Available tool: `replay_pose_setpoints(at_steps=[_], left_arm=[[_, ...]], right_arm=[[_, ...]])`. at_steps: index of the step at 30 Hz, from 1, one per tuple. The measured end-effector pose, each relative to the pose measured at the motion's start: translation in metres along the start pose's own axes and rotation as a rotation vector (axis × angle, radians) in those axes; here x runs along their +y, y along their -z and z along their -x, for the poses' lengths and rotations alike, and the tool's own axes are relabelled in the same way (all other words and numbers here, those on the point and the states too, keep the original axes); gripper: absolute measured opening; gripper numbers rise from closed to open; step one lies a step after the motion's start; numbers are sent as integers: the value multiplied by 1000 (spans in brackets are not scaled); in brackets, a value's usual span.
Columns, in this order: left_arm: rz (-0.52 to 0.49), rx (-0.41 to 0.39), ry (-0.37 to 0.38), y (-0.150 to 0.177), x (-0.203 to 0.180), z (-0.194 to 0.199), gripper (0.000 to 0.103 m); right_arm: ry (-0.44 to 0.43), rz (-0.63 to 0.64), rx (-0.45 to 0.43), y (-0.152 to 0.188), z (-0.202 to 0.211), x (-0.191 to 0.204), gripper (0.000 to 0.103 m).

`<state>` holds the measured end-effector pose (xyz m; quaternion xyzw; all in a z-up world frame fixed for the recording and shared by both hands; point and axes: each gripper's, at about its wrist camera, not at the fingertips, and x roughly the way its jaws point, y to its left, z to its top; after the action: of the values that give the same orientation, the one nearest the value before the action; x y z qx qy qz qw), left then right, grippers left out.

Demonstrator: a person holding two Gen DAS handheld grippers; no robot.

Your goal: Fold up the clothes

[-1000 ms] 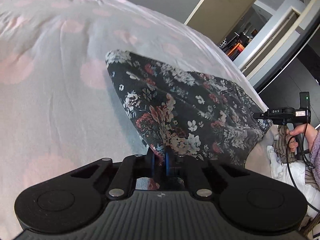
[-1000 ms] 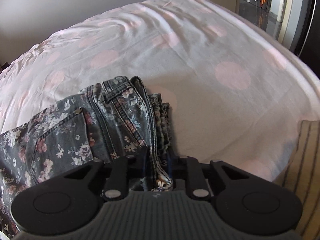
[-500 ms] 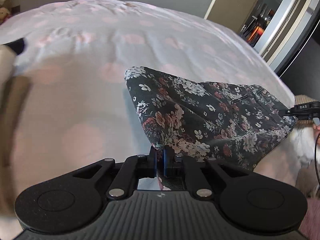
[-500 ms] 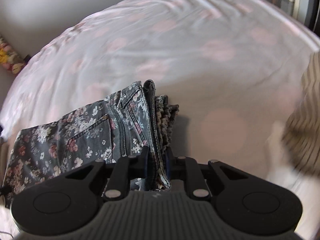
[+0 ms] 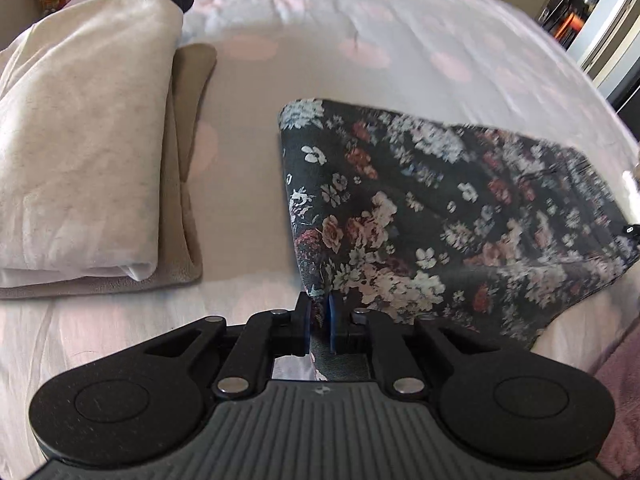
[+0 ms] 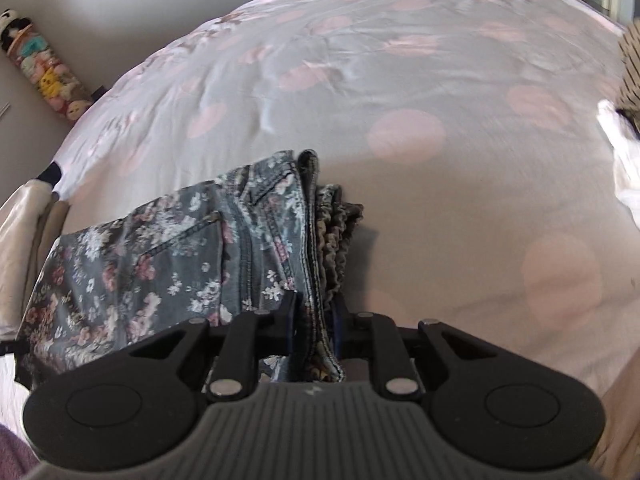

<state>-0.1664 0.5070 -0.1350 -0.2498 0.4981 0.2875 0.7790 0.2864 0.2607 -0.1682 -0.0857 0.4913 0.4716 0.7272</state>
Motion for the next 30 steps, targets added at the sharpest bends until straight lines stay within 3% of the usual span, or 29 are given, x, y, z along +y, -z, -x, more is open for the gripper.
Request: replay_pose_setpoints(at_steps=[1,3,7,9,11,15,20,23,28,30], left_arm=[[-5,20,-20,-3,-2,-4,11],[-21,19,-79,-1,-5,-3,12],[-44,-96,-142,0,-17,25,18],[-46,-157,-125,-1,-28,39,19],[-51,-193,-51,-2,-45,44,19],[-125,-169,62,-3,-92,25,19],[-164,-87,130,1,-129,-20,19],[-153,-80,133,1,-134,-37,19],[-74,-172,146,-20,-116,-37,19],[-46,-169,142,-30,-112,-48,19]], right_arm=[[8,-17,-5,1,-1,-4,35],[27,-74,-30,3,4,-15,36],[9,-161,-172,13,34,-26,38],[-26,-109,-241,17,48,-15,38],[-34,-26,-268,21,54,8,37],[-94,162,-245,35,50,61,24],[-132,273,-181,47,24,96,21],[-146,314,-135,53,4,112,21],[-138,299,-92,46,-29,115,21],[-121,303,-80,42,-43,117,21]])
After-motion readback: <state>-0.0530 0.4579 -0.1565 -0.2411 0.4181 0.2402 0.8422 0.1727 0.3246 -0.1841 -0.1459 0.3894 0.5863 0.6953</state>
